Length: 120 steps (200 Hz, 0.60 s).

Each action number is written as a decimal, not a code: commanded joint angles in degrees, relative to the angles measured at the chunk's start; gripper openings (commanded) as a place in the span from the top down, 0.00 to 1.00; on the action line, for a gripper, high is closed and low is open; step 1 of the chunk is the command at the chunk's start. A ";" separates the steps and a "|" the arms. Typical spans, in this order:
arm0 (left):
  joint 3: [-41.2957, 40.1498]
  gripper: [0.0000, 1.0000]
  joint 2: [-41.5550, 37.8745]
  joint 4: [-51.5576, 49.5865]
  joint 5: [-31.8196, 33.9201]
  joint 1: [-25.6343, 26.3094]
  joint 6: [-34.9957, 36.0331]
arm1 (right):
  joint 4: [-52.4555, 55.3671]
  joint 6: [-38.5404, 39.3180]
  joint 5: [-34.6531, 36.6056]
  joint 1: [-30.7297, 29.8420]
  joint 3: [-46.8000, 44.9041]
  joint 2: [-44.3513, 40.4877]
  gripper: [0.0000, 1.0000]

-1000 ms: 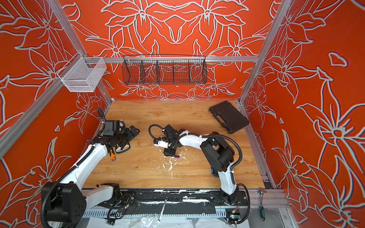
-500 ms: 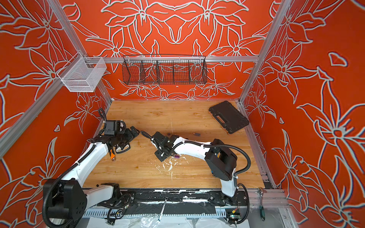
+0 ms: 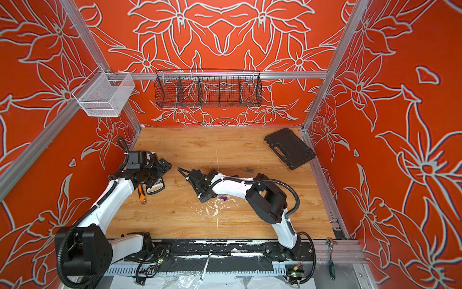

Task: Close the usb drive cover
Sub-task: Pick up the cover from the center of the board.

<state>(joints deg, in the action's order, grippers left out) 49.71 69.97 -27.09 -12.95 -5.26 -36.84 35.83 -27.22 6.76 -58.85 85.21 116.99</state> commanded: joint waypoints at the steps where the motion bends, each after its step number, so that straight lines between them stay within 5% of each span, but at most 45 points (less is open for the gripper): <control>1: 0.92 0.01 0.97 -0.86 -0.83 -0.31 0.76 | 2.31 -2.26 2.08 -0.04 1.76 1.56 0.56; 120: 0.82 0.01 1.34 -0.33 -0.85 -0.45 0.19 | 2.56 -0.56 1.85 -0.04 3.12 4.56 0.68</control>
<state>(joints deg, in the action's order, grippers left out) 49.74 71.22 -27.07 -13.39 -5.30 -36.36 37.01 -27.46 8.54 -58.85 87.39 119.94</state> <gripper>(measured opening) 0.988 0.333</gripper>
